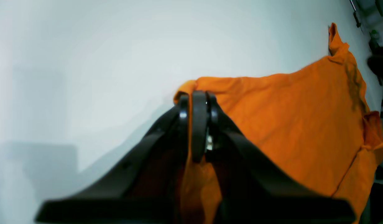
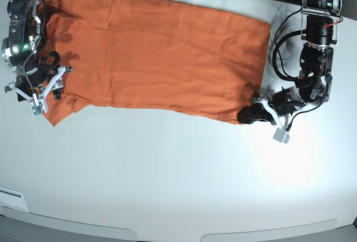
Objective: Fold the T-shirt properly
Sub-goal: 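Move both grippers to the hem-side corners of the shirt and grasp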
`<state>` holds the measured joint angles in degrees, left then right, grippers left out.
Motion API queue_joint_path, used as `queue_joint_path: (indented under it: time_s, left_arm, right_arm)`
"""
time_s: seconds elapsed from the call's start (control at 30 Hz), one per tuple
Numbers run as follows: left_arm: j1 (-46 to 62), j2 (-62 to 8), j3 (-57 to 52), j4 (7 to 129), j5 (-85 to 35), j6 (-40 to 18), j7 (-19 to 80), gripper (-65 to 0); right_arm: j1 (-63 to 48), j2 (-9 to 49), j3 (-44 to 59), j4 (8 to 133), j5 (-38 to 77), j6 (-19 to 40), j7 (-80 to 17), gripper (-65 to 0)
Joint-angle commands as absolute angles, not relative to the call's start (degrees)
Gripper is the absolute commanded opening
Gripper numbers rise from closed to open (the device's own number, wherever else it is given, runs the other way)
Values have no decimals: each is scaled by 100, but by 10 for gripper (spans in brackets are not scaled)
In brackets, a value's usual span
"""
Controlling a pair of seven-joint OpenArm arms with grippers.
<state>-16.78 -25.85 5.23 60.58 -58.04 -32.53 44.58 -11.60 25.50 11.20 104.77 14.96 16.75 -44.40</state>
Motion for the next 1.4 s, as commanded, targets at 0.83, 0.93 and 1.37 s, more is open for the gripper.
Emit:
queue_joint_path:
  time_s: [0.83, 0.93, 1.37]
  left_arm:
    - [-1717, -2683, 519, 6073, -5776, -3395, 4639, -650]
    - [-1717, -2683, 519, 6073, -5776, -3395, 4639, -650]
    - [-1999, -2683, 517, 6073, -6027, -3400, 4630, -650]
  right_arm:
    - [2220, 3428, 1162, 4418, 5424, 4000, -6405, -299]
    - [2053, 3428, 1162, 4418, 5675, 4000, -6501, -310]
    - [2392, 3435, 1162, 4458, 5714, 4000, -6106, -650]
